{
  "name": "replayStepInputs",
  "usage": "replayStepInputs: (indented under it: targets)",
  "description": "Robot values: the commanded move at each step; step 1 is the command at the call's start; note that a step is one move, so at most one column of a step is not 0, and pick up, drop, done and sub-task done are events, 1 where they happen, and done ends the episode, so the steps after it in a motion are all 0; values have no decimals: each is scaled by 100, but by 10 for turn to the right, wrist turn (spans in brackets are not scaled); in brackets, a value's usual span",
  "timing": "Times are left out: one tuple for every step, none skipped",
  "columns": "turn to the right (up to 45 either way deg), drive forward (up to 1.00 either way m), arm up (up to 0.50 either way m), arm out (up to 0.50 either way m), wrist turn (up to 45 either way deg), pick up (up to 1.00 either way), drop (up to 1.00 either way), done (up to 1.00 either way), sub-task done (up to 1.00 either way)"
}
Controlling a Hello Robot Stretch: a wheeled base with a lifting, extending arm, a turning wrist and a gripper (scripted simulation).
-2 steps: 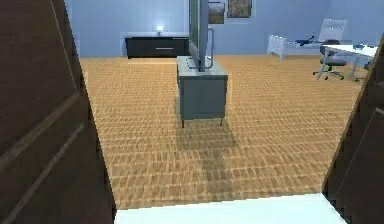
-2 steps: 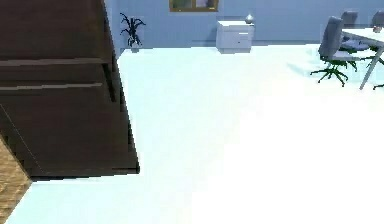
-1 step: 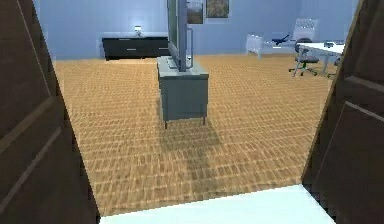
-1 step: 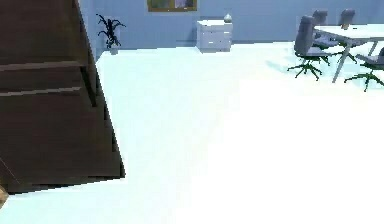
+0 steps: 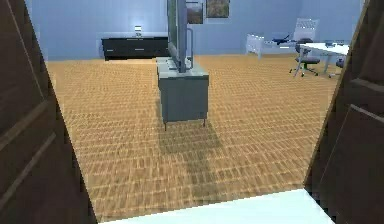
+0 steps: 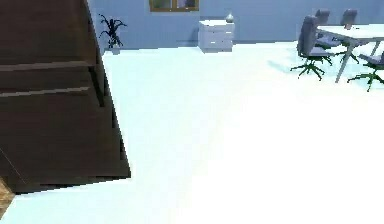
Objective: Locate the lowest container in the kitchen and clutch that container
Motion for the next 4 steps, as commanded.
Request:
replayStepInputs:
  targets:
    - [-90, 0, 0, 0, 0, 0, 0, 0, 0]
    - [0, 100, 0, 0, 0, 0, 0, 0, 0]
    - [-30, 0, 0, 0, 0, 0, 0, 0, 0]
    - [0, 35, 0, 0, 0, 0, 0, 0, 0]
